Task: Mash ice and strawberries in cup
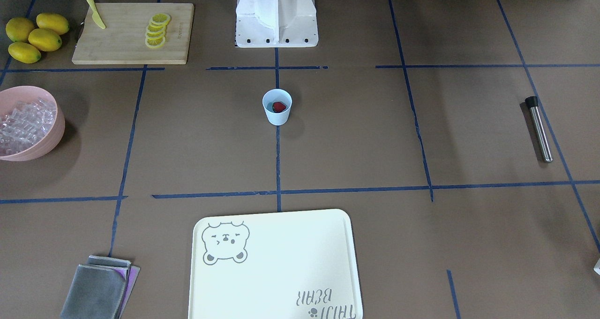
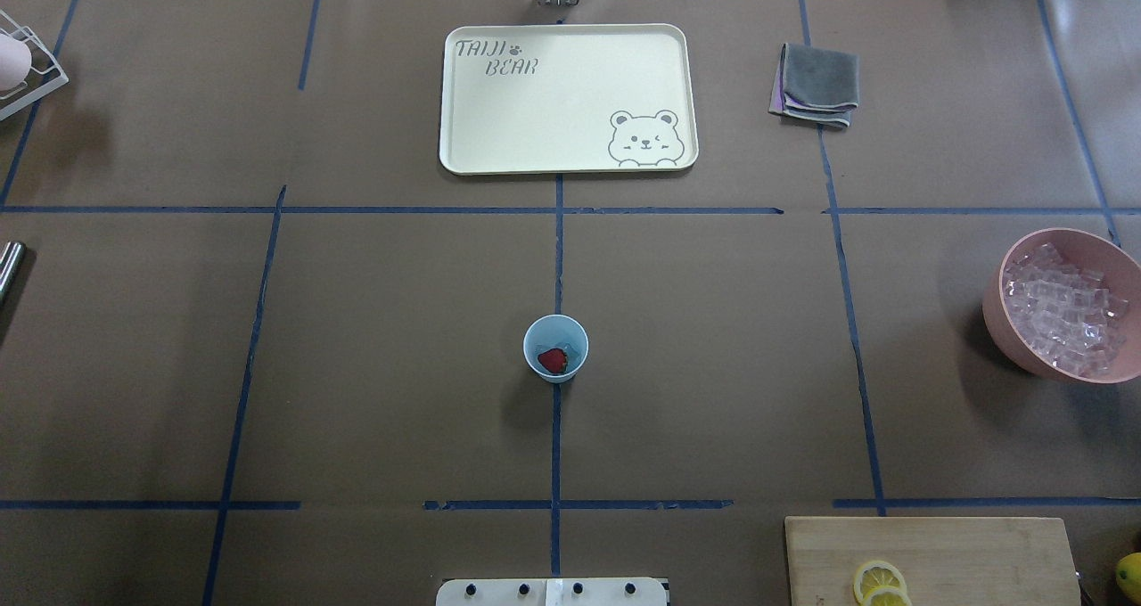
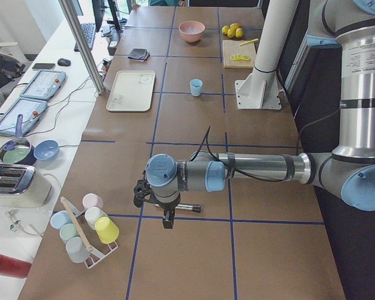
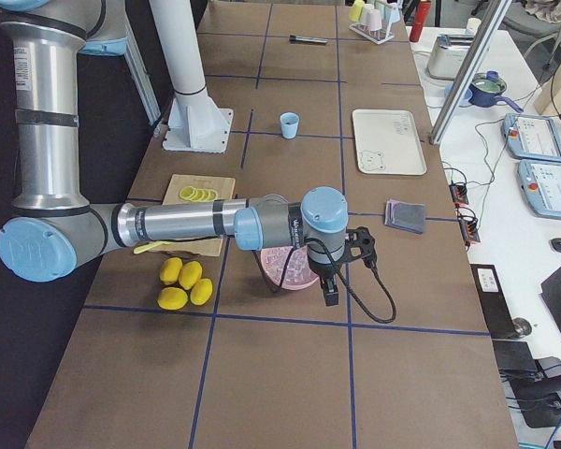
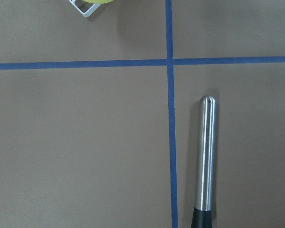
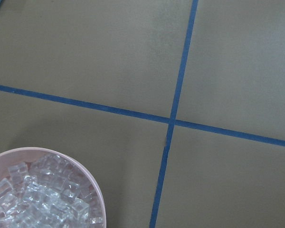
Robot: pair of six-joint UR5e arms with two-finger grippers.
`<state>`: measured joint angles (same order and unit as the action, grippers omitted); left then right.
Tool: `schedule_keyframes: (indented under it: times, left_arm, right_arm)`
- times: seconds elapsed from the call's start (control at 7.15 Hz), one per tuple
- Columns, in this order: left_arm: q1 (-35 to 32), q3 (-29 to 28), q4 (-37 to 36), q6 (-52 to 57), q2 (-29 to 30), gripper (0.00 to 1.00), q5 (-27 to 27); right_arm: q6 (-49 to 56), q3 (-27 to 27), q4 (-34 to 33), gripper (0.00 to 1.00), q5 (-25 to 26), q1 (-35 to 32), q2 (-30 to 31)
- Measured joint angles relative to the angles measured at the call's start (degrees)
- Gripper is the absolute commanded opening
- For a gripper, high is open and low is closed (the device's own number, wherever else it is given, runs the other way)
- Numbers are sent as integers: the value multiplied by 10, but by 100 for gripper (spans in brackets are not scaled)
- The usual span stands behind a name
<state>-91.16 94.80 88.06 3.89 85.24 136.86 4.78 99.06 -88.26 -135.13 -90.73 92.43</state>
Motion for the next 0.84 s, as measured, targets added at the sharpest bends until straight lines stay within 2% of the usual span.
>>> schedule_keyframes:
  times: [0.84]
  left_arm:
    - [0, -4, 2, -1, 1, 100, 0]
  right_arm:
    - [-1, -50, 0, 99, -18, -1, 8]
